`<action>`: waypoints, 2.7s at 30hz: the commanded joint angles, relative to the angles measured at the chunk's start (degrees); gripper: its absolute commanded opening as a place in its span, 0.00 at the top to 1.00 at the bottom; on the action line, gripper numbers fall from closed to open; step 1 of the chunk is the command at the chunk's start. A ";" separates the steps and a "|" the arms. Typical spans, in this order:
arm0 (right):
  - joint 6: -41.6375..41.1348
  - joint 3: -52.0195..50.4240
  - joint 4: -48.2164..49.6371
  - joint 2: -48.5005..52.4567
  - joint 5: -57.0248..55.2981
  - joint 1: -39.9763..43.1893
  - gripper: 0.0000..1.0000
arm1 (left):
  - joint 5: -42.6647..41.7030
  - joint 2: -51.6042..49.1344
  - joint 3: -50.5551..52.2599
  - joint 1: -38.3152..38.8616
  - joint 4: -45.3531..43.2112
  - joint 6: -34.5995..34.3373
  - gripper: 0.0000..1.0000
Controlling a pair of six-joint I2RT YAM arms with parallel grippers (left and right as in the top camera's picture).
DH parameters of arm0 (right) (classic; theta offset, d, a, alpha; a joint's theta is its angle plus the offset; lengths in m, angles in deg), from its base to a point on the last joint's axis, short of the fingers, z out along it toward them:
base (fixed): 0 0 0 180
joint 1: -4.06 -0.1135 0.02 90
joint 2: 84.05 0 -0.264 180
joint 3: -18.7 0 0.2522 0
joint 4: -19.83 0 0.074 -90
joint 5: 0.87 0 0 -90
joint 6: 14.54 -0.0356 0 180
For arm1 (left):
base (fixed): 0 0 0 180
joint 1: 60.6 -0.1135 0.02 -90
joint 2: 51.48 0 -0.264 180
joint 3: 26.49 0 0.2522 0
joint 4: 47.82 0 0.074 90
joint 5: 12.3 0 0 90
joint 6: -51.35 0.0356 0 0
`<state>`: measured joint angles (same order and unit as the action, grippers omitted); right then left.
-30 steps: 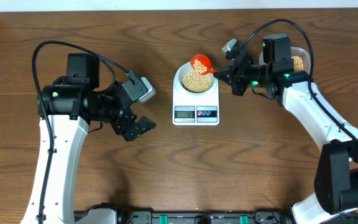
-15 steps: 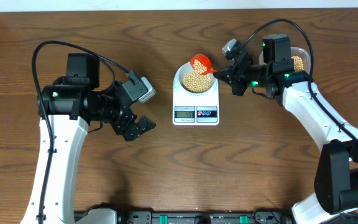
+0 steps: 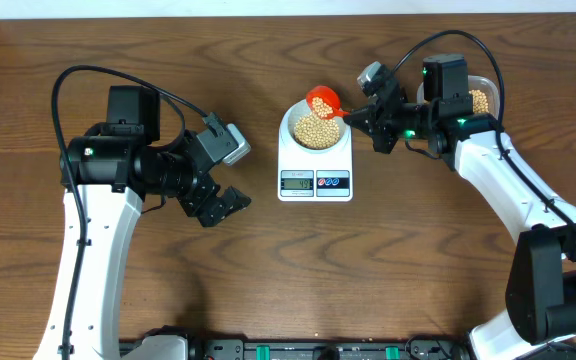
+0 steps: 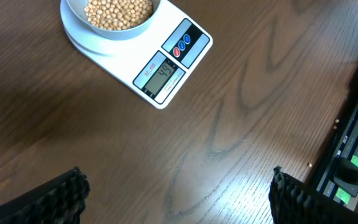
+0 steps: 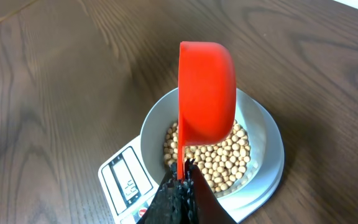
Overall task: Scoop item into bowl and weigh 50g on scale
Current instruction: 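Tilt the scoop with the right gripper, pouring beans into the bowl, then move the scoop right and dip it into the soybean tub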
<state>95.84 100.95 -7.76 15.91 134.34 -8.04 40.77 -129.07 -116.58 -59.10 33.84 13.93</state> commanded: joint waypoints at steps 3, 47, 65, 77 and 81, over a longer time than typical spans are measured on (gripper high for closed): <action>1.14 -0.35 0.28 -1.70 1.46 -0.52 0.99 | 0.11 0.11 0.07 -0.24 0.17 0.74 0.05; -2.45 -0.35 0.22 -1.70 1.49 -0.52 0.99 | 0.11 0.11 0.07 -0.24 0.17 0.74 0.05; -10.73 -0.33 1.25 -1.73 2.14 4.24 0.99 | 0.11 0.11 0.07 -0.24 0.17 0.74 0.05; -10.71 -0.33 0.74 -1.73 2.12 13.99 0.99 | 0.13 0.11 0.07 -0.24 0.17 0.74 0.05; -10.56 -0.33 -0.63 -1.73 2.03 18.01 0.99 | 0.11 0.11 0.07 -0.24 0.17 0.74 0.05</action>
<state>85.76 100.95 -7.87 15.85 135.61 7.72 40.77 -129.07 -116.58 -59.10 33.82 13.93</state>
